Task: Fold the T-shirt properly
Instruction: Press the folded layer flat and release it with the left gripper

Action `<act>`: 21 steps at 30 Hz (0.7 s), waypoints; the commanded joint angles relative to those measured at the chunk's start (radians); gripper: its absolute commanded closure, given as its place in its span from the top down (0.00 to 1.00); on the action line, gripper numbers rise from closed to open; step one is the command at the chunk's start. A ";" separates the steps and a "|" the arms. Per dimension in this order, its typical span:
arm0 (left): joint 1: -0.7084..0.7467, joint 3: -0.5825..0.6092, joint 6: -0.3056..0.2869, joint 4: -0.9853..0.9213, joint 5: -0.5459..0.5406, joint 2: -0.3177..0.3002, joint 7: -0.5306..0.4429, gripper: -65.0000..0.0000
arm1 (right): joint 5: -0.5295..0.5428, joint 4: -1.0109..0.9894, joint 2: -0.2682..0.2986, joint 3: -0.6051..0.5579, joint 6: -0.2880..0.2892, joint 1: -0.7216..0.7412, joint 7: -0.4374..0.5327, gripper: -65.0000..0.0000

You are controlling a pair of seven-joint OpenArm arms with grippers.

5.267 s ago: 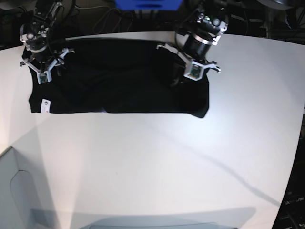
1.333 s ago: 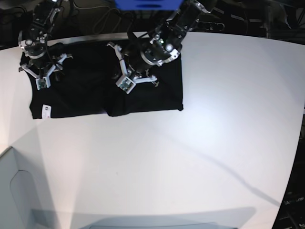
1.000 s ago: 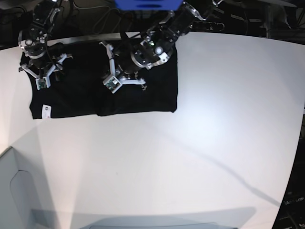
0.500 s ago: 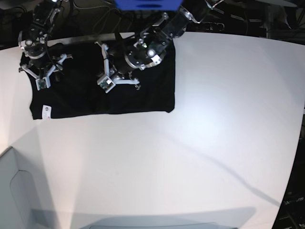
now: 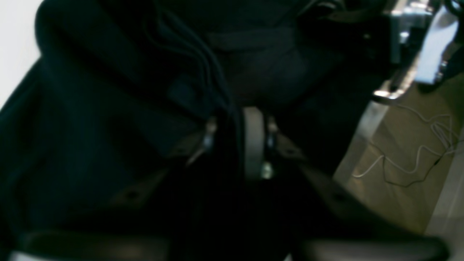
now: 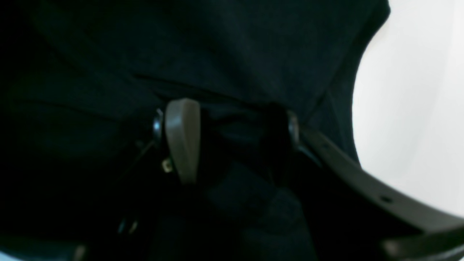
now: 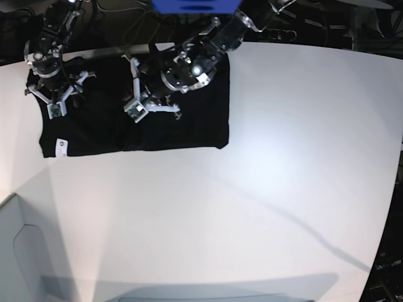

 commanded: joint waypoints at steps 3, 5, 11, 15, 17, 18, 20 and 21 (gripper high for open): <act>-0.015 0.025 -0.004 0.046 -0.015 0.014 -0.027 0.46 | -0.020 0.004 0.006 0.001 0.010 -0.006 -0.027 0.47; -0.015 0.038 -0.004 0.090 -0.023 0.012 -0.027 0.61 | -0.020 0.004 0.005 0.001 0.010 -0.006 -0.027 0.47; -0.015 0.034 -0.002 0.193 -0.095 -0.061 -0.027 0.70 | -0.020 0.008 0.002 0.001 0.010 -0.004 -0.027 0.47; -0.021 0.032 -0.002 0.207 -0.152 -0.156 -0.027 0.64 | -0.020 0.013 0.002 0.003 0.010 -0.001 -0.027 0.47; -0.023 0.031 -0.007 0.188 -0.179 -0.176 -0.027 0.61 | -0.020 0.015 0.002 0.006 0.010 0.000 -0.027 0.47; -0.024 0.031 -0.008 0.170 -0.193 -0.176 -0.027 0.59 | -0.020 0.019 0.002 0.008 0.010 0.000 -0.027 0.47; -0.044 0.042 -0.012 0.131 -0.216 -0.173 -0.027 0.57 | -0.020 0.042 0.002 0.009 0.010 0.000 -0.026 0.47; -0.058 0.043 -0.012 0.102 -0.231 -0.172 -0.027 0.57 | -0.020 0.056 0.000 0.009 0.010 0.000 -0.027 0.47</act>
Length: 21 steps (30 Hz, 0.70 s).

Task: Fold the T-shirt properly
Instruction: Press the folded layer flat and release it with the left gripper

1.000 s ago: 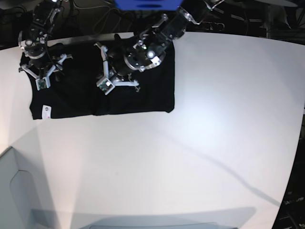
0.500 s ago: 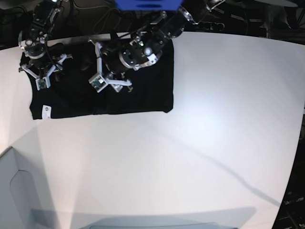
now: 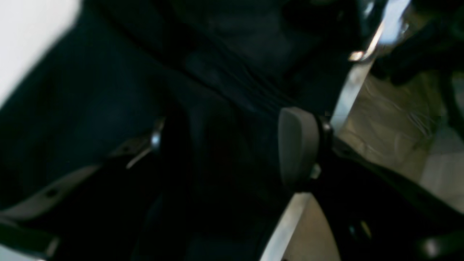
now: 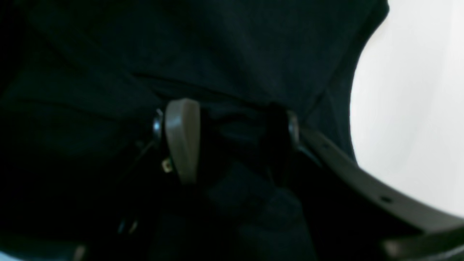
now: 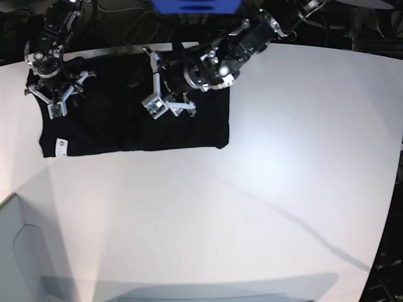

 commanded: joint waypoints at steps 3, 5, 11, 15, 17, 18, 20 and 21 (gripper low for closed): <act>-0.044 0.010 -0.002 -0.060 -0.049 0.053 -0.019 0.57 | -0.005 0.071 0.010 0.006 0.007 0.000 0.006 0.47; -0.067 0.024 -0.002 -0.122 -0.052 0.073 -0.019 0.57 | -0.005 0.115 0.000 0.008 0.007 -0.002 0.006 0.47; -0.112 0.067 0.000 -0.198 -0.055 0.103 -0.019 0.57 | -0.005 0.183 -0.024 0.039 0.007 0.001 0.006 0.54; -0.104 0.056 0.000 -0.126 -0.056 0.085 -0.019 0.57 | -0.005 0.154 -0.007 0.039 0.007 0.021 0.006 0.60; -0.100 0.038 0.000 -0.042 -0.060 0.057 -0.019 0.57 | -0.005 0.114 -0.006 0.069 0.007 0.049 0.006 0.60; -0.090 0.026 0.000 -0.003 -0.060 0.048 -0.019 0.57 | -0.005 0.094 -0.006 0.089 0.007 0.066 0.004 0.61; -0.074 -0.019 0.000 0.059 -0.060 0.025 -0.019 0.57 | -0.005 0.045 -0.004 0.115 0.007 0.095 0.004 0.61; -0.066 -0.045 0.000 0.086 -0.060 0.017 -0.019 0.57 | -0.005 0.025 0.005 0.125 0.007 0.101 0.004 0.61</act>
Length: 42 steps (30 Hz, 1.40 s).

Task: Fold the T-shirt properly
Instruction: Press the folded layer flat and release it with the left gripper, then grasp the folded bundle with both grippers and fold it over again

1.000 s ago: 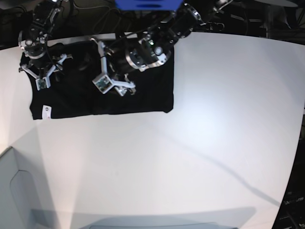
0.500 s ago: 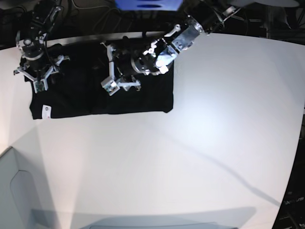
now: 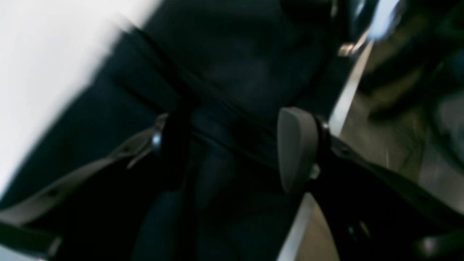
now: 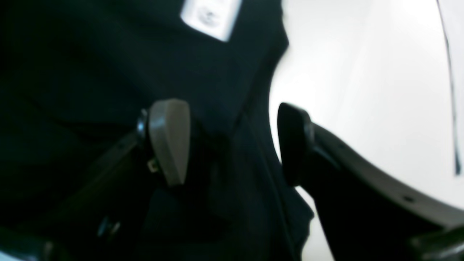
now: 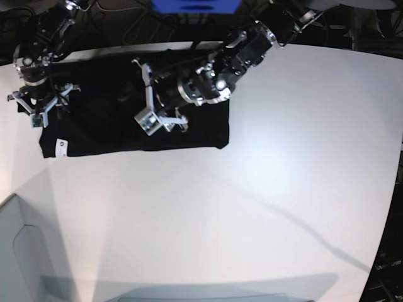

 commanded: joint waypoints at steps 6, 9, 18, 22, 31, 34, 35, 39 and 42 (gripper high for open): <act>0.080 -0.248 -0.003 0.094 -0.003 -0.076 -0.014 0.57 | 0.012 -0.109 0.051 0.006 0.006 0.007 0.020 0.61; 0.157 -0.403 -0.003 0.080 -0.003 -0.086 -0.012 0.57 | 0.012 -0.161 0.054 0.006 0.006 0.008 0.020 0.61; 0.252 -0.583 -0.005 -0.061 -0.001 -0.076 -0.014 0.57 | 0.012 -0.311 0.067 0.004 0.006 0.037 0.020 0.60; 0.247 -0.587 -0.005 -0.086 0.003 -0.034 -0.014 0.57 | 0.012 -0.350 0.069 0.004 0.006 0.056 0.020 0.53; 0.218 -0.589 0.000 -0.124 0.005 -0.019 -0.014 0.57 | 0.012 -0.399 0.093 -0.024 0.006 0.070 0.020 0.05; 0.216 -0.589 0.000 -0.137 0.008 -0.020 -0.014 0.57 | 0.012 -0.383 0.095 -0.033 0.006 0.068 0.020 0.00; 0.212 -0.589 0.000 -0.141 0.008 -0.022 -0.014 0.57 | 0.012 -0.366 0.095 -0.030 0.006 0.070 0.020 0.00; 0.181 -0.590 0.003 -0.183 0.000 -0.020 -0.014 0.57 | 0.015 -0.247 0.081 -0.028 0.006 0.066 0.020 0.00; 0.157 -0.590 0.005 -0.204 -0.001 -0.017 -0.014 0.57 | 0.015 -0.127 0.043 -0.028 0.006 0.065 0.020 0.00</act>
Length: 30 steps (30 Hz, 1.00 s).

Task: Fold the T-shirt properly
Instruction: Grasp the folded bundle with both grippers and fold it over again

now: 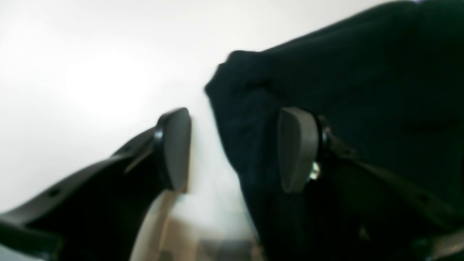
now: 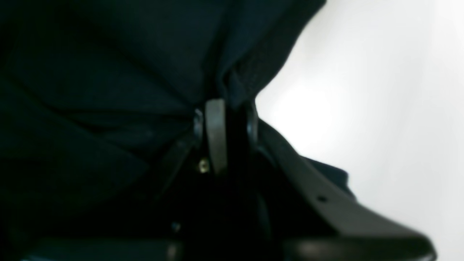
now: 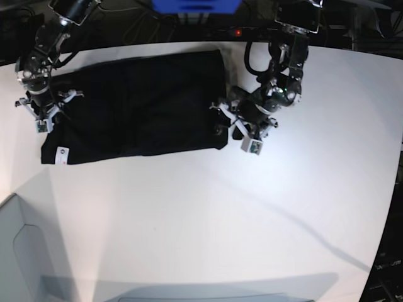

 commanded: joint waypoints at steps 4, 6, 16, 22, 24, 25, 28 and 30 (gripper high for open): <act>-0.016 -0.002 0.012 -0.008 0.018 0.022 0.028 0.57 | 0.012 0.154 -0.030 -0.006 -0.004 -0.015 0.019 0.00; -0.022 -0.002 0.012 -0.008 0.019 0.025 0.028 0.57 | 0.012 0.221 -0.057 -0.006 -0.004 -0.019 0.019 0.00; -0.044 0.000 0.012 -0.009 0.016 0.025 0.028 0.57 | 0.012 0.370 -0.180 -0.008 -0.004 -0.036 0.018 0.00; -0.044 0.000 0.014 -0.009 0.019 0.025 0.028 0.57 | 0.095 0.390 -0.191 -0.130 -0.004 -0.096 0.024 0.00; -0.044 0.000 0.014 -0.009 0.019 0.025 0.028 0.57 | 0.172 0.418 -0.185 -0.189 -0.004 -0.130 0.026 0.00; -0.044 0.000 0.014 -0.009 0.019 0.025 0.028 0.57 | 0.203 0.424 -0.183 -0.222 -0.004 -0.140 0.026 0.00; -0.044 -0.002 0.014 -0.008 0.019 0.025 0.032 0.57 | 0.272 0.428 -0.146 -0.318 -0.004 -0.165 0.021 0.00; -0.044 -0.002 0.014 -0.008 0.019 0.023 0.034 0.57 | 0.308 0.427 -0.114 -0.397 -0.004 -0.189 0.026 0.00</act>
